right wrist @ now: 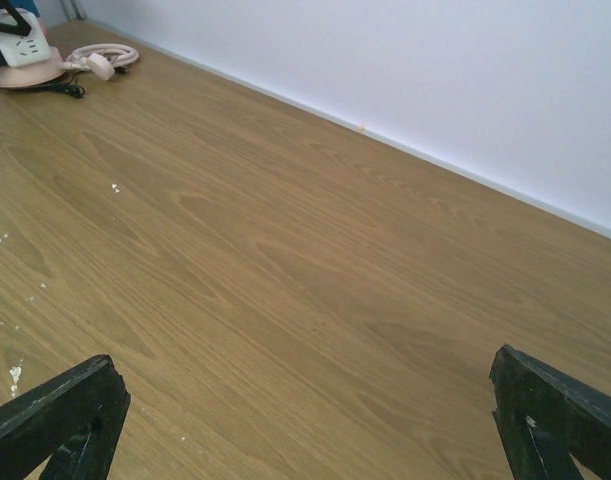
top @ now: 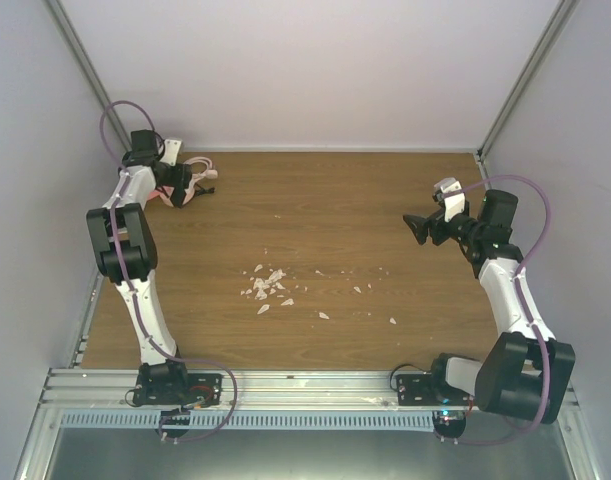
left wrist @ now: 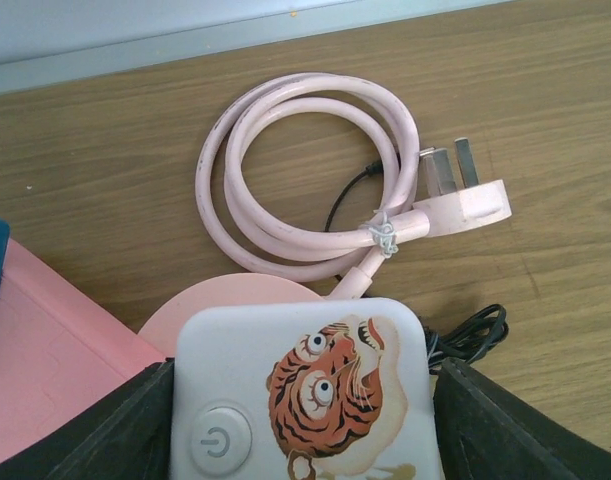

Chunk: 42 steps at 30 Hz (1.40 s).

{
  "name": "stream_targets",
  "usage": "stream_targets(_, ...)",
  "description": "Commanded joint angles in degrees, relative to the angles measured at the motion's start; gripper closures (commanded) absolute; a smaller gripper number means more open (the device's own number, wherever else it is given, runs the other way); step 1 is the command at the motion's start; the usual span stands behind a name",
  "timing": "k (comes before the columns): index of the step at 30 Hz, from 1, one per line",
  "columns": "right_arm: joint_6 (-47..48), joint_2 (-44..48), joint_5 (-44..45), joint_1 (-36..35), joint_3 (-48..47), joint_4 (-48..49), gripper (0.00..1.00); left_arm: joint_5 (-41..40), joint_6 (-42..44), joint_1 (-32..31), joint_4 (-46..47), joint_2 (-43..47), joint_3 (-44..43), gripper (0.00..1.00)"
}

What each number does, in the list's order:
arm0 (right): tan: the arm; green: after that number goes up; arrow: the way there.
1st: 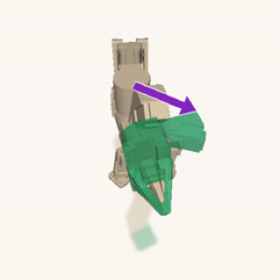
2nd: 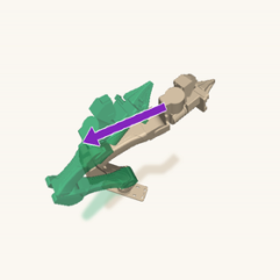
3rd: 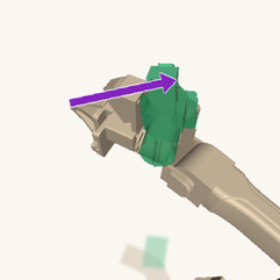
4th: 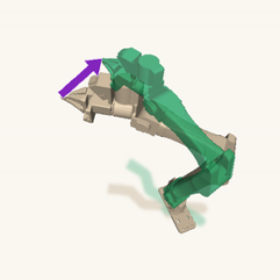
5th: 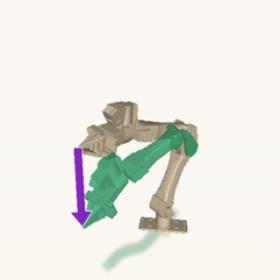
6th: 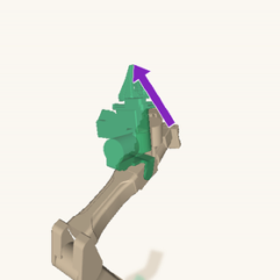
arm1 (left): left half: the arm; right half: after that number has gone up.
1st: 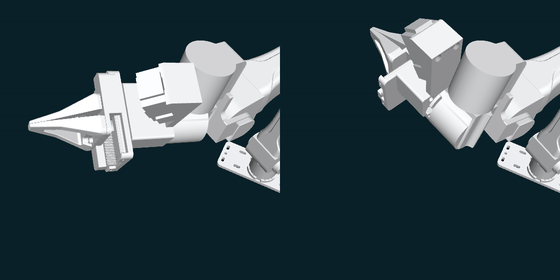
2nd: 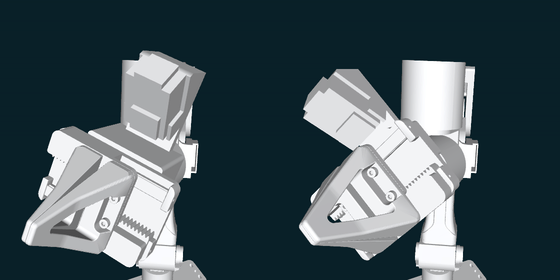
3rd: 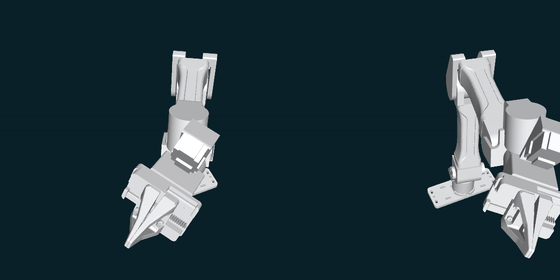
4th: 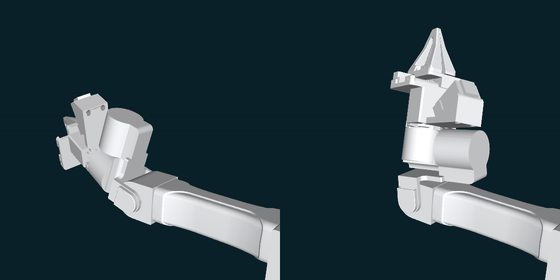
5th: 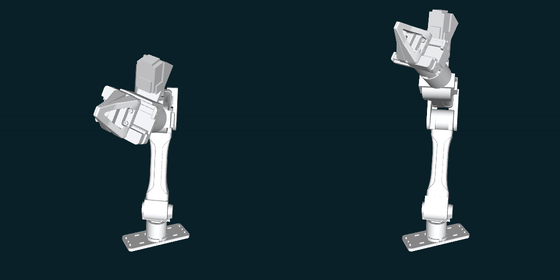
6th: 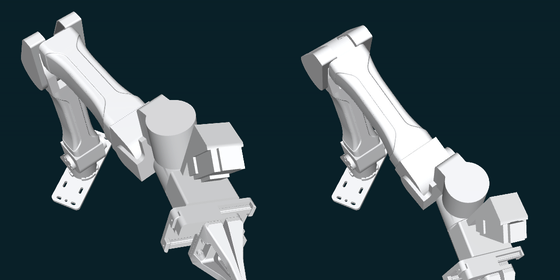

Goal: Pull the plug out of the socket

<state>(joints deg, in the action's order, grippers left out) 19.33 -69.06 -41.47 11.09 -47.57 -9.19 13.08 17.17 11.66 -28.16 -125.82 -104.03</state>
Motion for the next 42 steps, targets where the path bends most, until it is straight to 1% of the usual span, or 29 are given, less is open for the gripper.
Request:
stream_targets(1,0.81,0.06,-1.05,-0.18,-1.41,-0.41,0.00,-2.32,1.20,-0.82,0.49,-1.40,0.49,0.28)
stream_targets(3,0.88,0.09,-1.00,-0.19,-1.45,-0.49,0.00,-2.70,1.21,-1.06,0.39,-1.65,0.49,0.27)
stream_targets(7,0.92,0.39,-1.09,0.00,-1.41,-0.55,0.00,-3.24,1.35,-1.52,0.39,-2.00,0.75,0.27)
stream_targets(10,0.95,0.50,-1.14,0.10,-1.40,-0.56,0.00,-3.45,1.95,-2.00,0.30,-1.98,1.20,0.32)
stream_targets(15,0.97,0.59,-1.15,0.29,-1.42,-0.59,0.01,-4.50,3.69,-3.80,0.30,-1.18,3.16,0.43)
stream_targets(18,1.06,0.63,-1.19,0.39,-1.38,-0.57,0.00,-4.87,4.34,-5.17,0.64,0.31,5.50,0.46)
stream_targets(28,1.32,0.77,-1.50,0.69,-1.45,-0.76,0.00,-4.24,5.81,-11.99,1.50,7.57,16.80,0.48)
stream_targets(42,1.41,1.38,-2.70,1.74,-1.36,-1.20,0.00,-1.97,4.54,-26.19,2.83,19.11,34.17,0.50)
